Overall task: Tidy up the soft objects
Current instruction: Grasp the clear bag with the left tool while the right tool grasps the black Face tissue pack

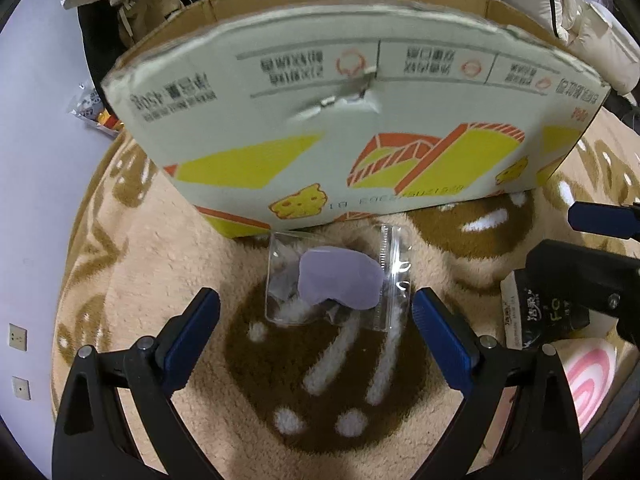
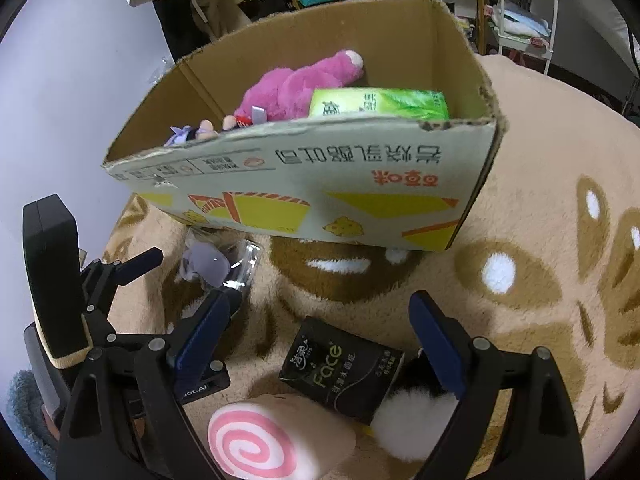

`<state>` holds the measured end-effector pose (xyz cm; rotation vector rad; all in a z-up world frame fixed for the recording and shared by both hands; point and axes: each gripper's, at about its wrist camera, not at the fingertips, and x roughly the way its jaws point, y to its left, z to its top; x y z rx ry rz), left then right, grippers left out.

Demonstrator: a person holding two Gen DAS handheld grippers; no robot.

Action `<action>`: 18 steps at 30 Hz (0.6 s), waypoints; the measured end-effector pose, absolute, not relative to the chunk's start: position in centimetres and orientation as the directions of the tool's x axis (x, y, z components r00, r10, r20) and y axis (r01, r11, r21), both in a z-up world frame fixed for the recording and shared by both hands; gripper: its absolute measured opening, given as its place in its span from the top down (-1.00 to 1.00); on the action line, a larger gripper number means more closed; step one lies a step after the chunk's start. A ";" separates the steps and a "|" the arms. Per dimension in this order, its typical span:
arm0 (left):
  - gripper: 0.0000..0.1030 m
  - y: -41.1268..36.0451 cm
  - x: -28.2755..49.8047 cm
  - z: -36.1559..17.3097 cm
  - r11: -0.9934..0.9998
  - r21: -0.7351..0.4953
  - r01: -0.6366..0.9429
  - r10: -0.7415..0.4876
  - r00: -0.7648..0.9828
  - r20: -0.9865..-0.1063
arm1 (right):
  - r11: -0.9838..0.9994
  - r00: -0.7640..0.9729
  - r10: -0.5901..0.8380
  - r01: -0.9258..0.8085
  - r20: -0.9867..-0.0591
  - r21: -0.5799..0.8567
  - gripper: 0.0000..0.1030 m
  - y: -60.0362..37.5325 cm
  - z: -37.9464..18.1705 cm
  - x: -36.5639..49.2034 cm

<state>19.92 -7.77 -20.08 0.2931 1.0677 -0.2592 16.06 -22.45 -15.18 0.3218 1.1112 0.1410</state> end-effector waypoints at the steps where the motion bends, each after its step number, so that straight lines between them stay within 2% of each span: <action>1: -0.86 -7.8 20.0 -20.3 0.932 0.109 0.346 -0.065 0.457 -0.887 | 0.944 0.434 0.274 0.048 -0.858 0.326 -0.85 -22.3 -15.4 16.2; 11: -0.87 -7.5 21.0 -21.6 0.936 0.071 0.346 -0.088 0.422 -0.902 | 0.946 0.322 0.273 0.083 -0.907 0.314 -0.85 -21.8 -18.2 17.1; 18: -0.87 -7.1 21.7 -21.9 0.931 0.069 0.358 -0.091 0.411 -0.907 | 0.952 0.306 0.257 0.084 -0.917 0.295 -0.85 -21.1 -18.7 17.2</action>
